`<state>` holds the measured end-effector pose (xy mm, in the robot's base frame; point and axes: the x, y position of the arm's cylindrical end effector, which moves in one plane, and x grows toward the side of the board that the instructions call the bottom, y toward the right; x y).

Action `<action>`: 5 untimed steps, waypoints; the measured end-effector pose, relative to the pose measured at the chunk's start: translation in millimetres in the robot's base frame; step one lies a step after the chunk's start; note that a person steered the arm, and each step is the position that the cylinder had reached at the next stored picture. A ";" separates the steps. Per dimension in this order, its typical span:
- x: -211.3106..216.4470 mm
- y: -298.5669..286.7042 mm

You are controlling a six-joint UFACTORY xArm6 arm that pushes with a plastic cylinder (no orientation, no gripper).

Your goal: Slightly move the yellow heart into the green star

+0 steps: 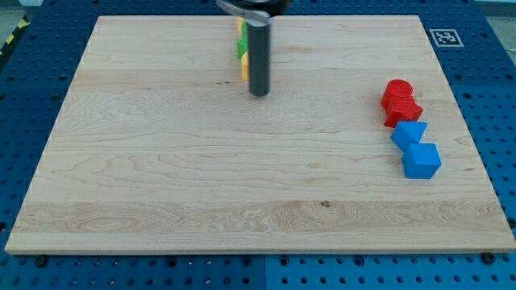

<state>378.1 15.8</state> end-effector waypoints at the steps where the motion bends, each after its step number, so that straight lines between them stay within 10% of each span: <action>1: -17.9 63.5; 5: -72.8 1.3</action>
<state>305.3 17.2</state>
